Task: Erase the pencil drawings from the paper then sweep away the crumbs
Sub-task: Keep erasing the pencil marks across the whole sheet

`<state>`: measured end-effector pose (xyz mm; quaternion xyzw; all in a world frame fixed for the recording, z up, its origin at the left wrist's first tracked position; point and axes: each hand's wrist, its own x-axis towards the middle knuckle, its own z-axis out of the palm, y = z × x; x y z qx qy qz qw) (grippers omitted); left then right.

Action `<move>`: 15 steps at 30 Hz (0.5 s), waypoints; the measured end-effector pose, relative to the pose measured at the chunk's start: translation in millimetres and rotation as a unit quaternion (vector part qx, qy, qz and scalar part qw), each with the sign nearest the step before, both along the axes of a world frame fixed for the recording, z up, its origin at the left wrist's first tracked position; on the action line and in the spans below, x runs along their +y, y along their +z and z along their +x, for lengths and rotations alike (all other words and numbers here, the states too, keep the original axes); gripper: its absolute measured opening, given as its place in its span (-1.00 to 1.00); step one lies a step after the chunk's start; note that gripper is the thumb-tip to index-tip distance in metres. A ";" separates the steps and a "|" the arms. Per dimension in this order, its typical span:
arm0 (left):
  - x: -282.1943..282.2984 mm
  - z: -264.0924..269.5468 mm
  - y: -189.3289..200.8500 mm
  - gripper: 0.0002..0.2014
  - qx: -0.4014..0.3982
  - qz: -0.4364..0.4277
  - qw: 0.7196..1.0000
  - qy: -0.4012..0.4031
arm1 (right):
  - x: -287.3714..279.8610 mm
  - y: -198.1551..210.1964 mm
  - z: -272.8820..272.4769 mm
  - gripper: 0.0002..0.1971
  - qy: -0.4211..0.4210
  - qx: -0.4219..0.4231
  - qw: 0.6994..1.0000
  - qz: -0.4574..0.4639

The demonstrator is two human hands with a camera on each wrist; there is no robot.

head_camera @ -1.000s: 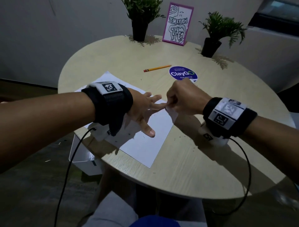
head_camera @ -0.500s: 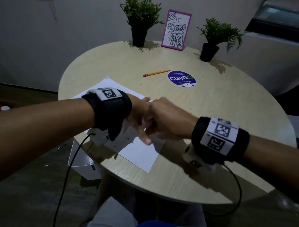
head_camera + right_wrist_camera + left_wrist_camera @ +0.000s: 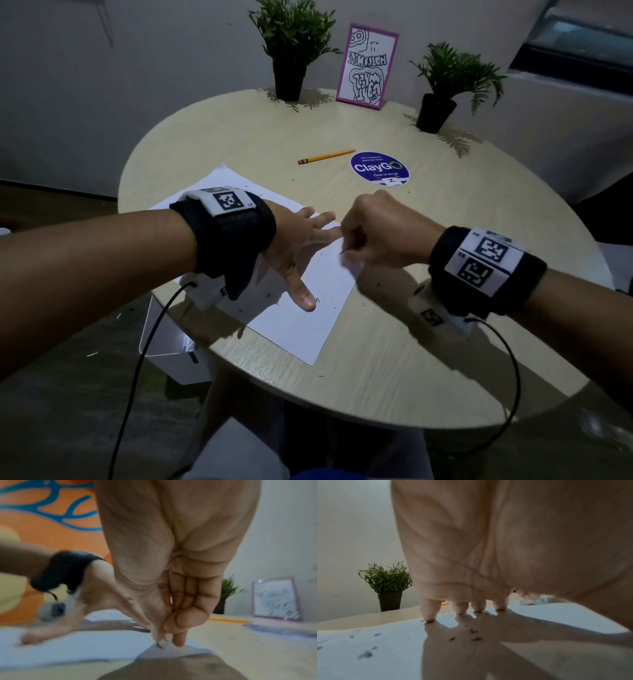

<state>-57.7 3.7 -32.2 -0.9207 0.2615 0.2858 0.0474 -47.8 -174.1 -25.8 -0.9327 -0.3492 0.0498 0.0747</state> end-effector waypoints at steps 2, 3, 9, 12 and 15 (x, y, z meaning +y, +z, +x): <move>3.1 5.1 -5.5 0.33 0.001 0.008 1.000 0.003 | -20.4 -1.3 16.3 -0.90 -0.058 -0.016 0.998 -0.008; 4.7 7.4 -7.9 0.34 0.004 0.004 1.000 0.004 | -29.1 -1.3 20.0 -0.90 -0.075 -0.013 0.997 -0.006; 18.7 15.1 -11.7 0.41 -0.008 -0.020 0.999 -0.024 | -42.5 3.7 19.6 -0.81 -0.056 0.016 0.998 0.008; 25.8 17.9 -9.9 0.46 -0.017 -0.024 0.999 -0.037 | -37.7 -0.8 17.3 -0.82 -0.011 0.036 0.999 -0.006; 36.2 20.6 -7.5 0.49 -0.042 -0.013 0.998 -0.039 | -36.9 -5.5 12.9 -0.77 0.016 0.044 0.998 -0.043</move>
